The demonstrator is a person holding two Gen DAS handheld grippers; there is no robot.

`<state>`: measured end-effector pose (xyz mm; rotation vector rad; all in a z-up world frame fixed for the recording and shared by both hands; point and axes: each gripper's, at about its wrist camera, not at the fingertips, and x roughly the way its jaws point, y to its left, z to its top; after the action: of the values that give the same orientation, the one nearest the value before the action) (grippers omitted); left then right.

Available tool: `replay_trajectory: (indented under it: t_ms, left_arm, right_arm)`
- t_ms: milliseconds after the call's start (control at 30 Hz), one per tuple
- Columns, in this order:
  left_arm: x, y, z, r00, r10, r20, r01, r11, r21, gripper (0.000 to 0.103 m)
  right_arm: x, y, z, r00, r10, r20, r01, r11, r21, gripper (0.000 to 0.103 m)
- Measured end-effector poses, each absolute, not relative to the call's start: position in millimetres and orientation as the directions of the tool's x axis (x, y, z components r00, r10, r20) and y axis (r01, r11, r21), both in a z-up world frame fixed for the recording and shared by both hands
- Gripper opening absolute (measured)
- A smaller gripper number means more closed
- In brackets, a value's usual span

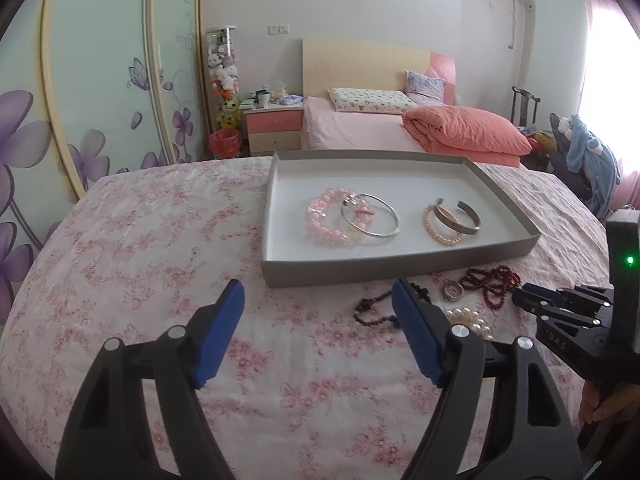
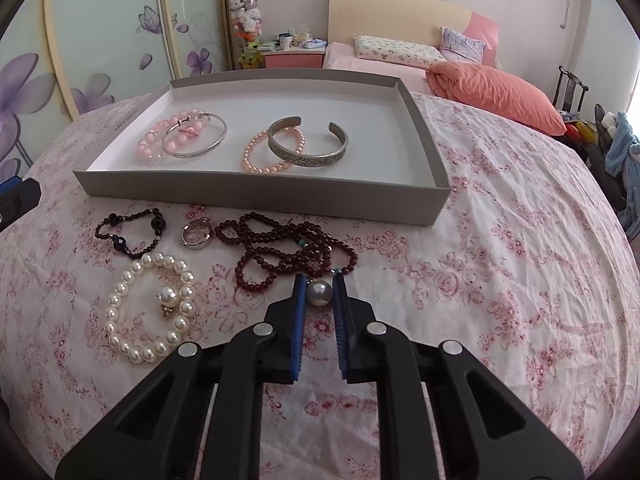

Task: Organize jewelry
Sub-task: 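Pinch the necklace's pearl pendant with the right tool while the left grasps the pearl bracelet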

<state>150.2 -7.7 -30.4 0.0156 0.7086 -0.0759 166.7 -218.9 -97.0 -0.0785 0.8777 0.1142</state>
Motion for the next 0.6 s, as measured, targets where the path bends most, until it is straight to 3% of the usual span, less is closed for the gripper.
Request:
replay_trajectory:
  t_ms: [333,533,600]
  left_arm:
    - [145,-52,-56,0.610,-0.237,-0.756,0.253,0.963,-0.097,0.055]
    - [152,-77,-77,0.550,-0.217,-0.806,0.267,0.961,-0.076,0.051]
    - [156,-81,-81,0.538,-0.207,-0.817,0.258,0.963,-0.075,0.043]
  right_arm:
    - [149,-262,-96,0.631,0.030,-0.775,-0.006,0.999,0.034,0.014]
    - [148,-259,-96,0.638,0.025,-0.769,-0.012,1.000,0.022,0.014]
    - [148,-259,-96,0.639,0.027,-0.768,-0.013,1.000,0.024,0.014]
